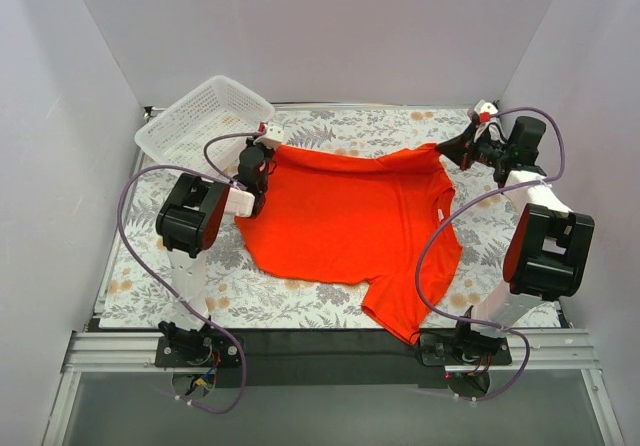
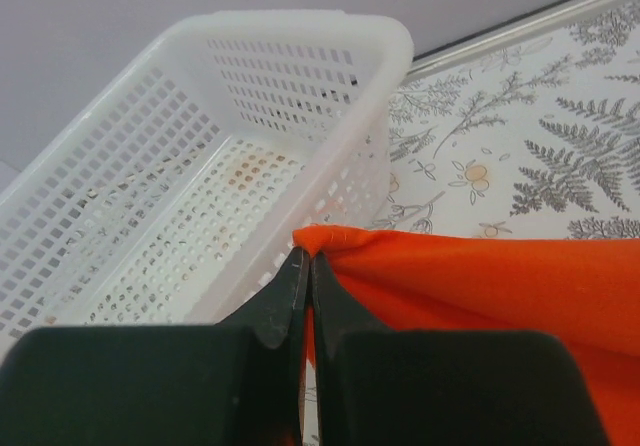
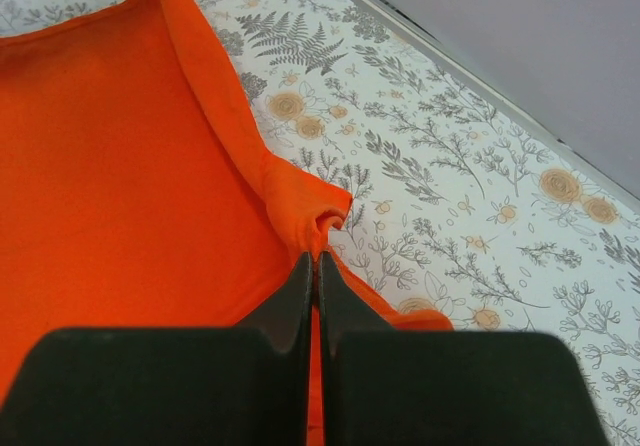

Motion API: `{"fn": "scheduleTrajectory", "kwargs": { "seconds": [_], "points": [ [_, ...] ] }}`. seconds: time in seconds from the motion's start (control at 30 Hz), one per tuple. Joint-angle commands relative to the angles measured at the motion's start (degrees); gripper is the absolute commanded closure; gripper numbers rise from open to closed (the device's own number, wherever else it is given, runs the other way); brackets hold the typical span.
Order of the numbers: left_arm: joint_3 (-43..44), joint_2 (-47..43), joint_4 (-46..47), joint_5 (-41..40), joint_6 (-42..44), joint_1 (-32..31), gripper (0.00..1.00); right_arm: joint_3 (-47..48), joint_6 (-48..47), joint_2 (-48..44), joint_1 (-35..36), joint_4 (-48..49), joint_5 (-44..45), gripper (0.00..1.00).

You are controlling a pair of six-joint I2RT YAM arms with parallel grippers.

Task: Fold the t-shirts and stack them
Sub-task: Fold the tshirt

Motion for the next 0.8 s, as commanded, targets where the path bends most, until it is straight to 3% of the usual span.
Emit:
{"fn": "scheduleTrajectory", "kwargs": {
  "seconds": [0.0, 0.77],
  "points": [
    [0.28, 0.64, 0.40, -1.42, 1.77, -0.70, 1.00, -0.77, -0.32, -2.56, -0.28, 0.52, -2.11, 0.99],
    [0.28, 2.14, 3.48, -4.76, 4.15, -0.70, 1.00, -5.78, -1.46, -7.92, -0.28, 0.17, -6.07, 0.99]
  ]
}}
